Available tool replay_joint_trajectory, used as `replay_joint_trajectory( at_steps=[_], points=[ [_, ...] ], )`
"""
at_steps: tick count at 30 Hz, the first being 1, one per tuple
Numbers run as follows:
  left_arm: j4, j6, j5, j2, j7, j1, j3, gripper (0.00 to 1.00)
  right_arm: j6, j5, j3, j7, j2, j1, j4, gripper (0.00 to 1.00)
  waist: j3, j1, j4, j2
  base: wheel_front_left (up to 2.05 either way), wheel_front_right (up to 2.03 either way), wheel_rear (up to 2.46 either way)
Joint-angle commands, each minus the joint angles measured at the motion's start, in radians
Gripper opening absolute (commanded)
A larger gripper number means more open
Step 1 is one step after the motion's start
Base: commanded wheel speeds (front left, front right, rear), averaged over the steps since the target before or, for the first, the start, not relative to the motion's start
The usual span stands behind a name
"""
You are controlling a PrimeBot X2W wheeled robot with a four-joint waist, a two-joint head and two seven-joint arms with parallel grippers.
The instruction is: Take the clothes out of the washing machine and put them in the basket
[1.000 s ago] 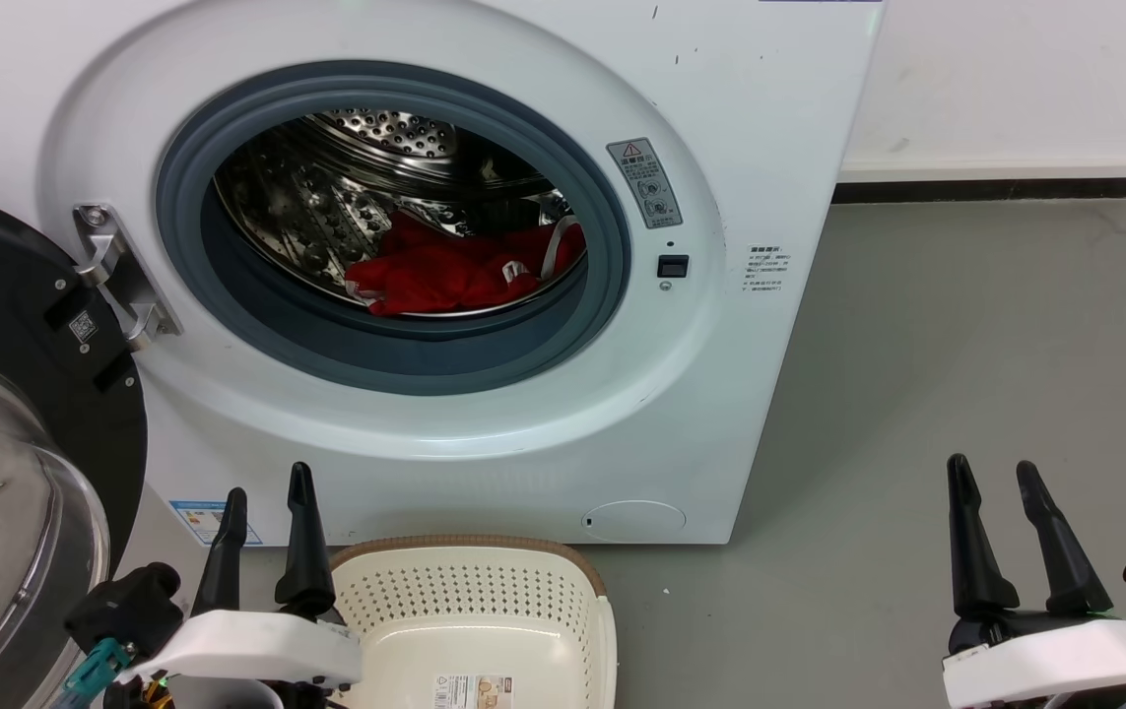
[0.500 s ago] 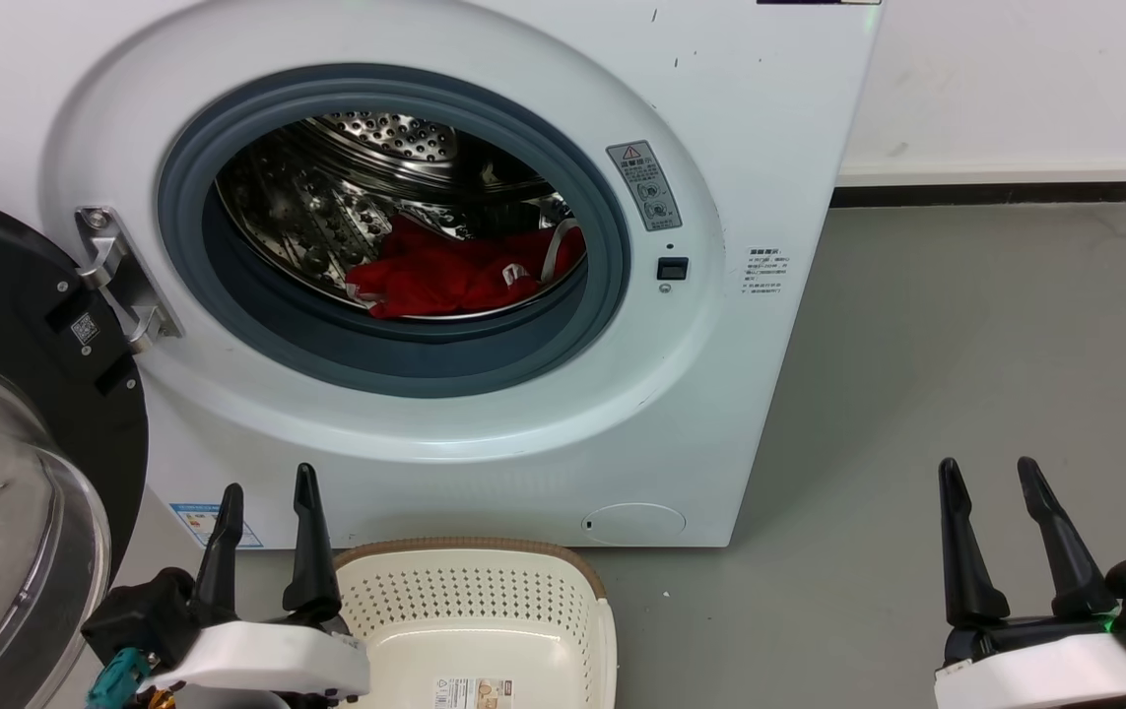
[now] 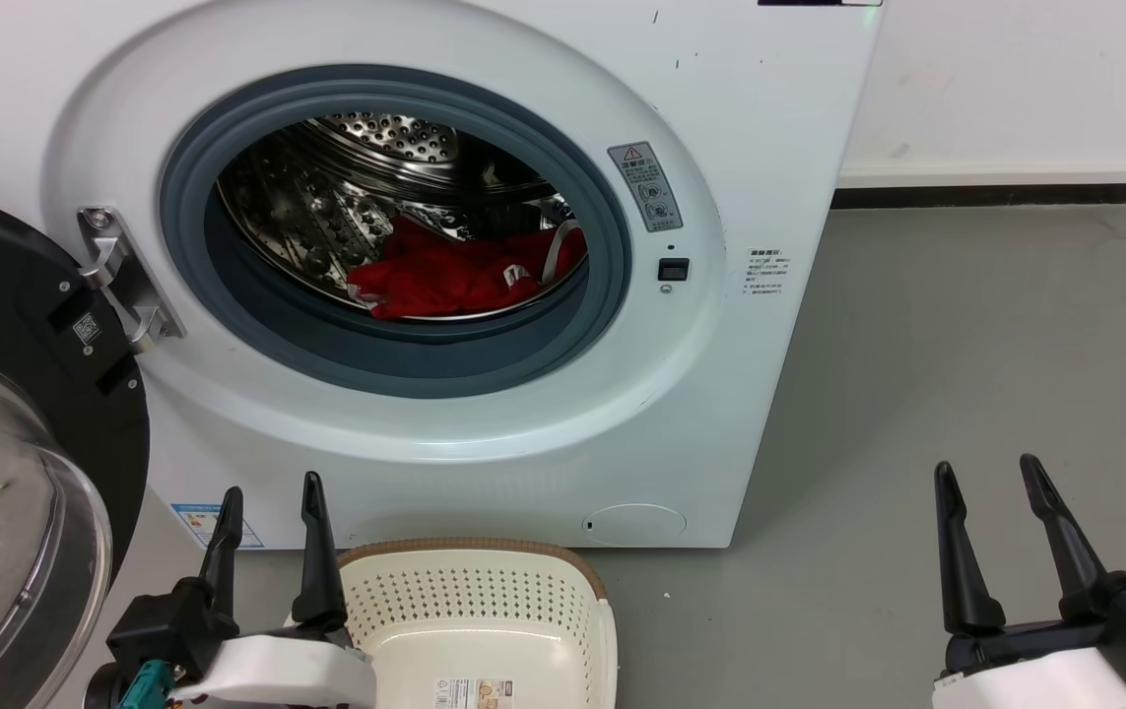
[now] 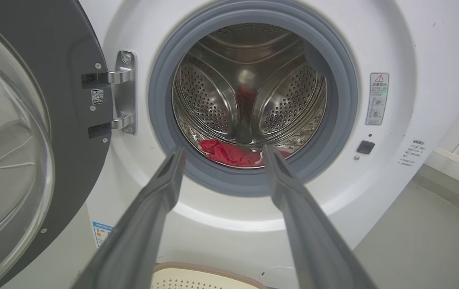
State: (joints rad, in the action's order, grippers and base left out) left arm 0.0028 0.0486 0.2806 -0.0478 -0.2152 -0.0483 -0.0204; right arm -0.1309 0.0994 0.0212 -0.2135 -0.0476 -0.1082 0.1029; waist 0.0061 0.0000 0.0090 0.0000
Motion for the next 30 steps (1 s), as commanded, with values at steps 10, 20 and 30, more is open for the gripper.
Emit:
replay_joint_trajectory(
  at_steps=[10, 20, 30],
  points=[
    [-0.010, 0.011, -0.086, -0.004, -0.025, -0.015, -0.005, 1.00, 0.000, -0.073, -0.004, -0.028, -0.004, -0.020, 0.029, 1.00, 0.003, 0.0000, -0.002, 0.0000, 0.00, 0.00, 0.00],
    [-0.015, 0.017, -0.155, -0.004, -0.044, -0.023, -0.013, 1.00, 0.000, -0.103, -0.001, -0.045, -0.004, -0.035, 0.034, 1.00, 0.004, 0.0000, -0.002, 0.0000, 0.00, 0.00, 0.00],
    [-0.007, 0.022, -0.175, -0.004, -0.051, -0.028, -0.011, 1.00, 0.000, -0.110, -0.003, -0.052, -0.004, -0.039, 0.031, 1.00, 0.004, 0.0000, -0.002, 0.0000, 0.00, 0.00, 0.00]
  ],
)
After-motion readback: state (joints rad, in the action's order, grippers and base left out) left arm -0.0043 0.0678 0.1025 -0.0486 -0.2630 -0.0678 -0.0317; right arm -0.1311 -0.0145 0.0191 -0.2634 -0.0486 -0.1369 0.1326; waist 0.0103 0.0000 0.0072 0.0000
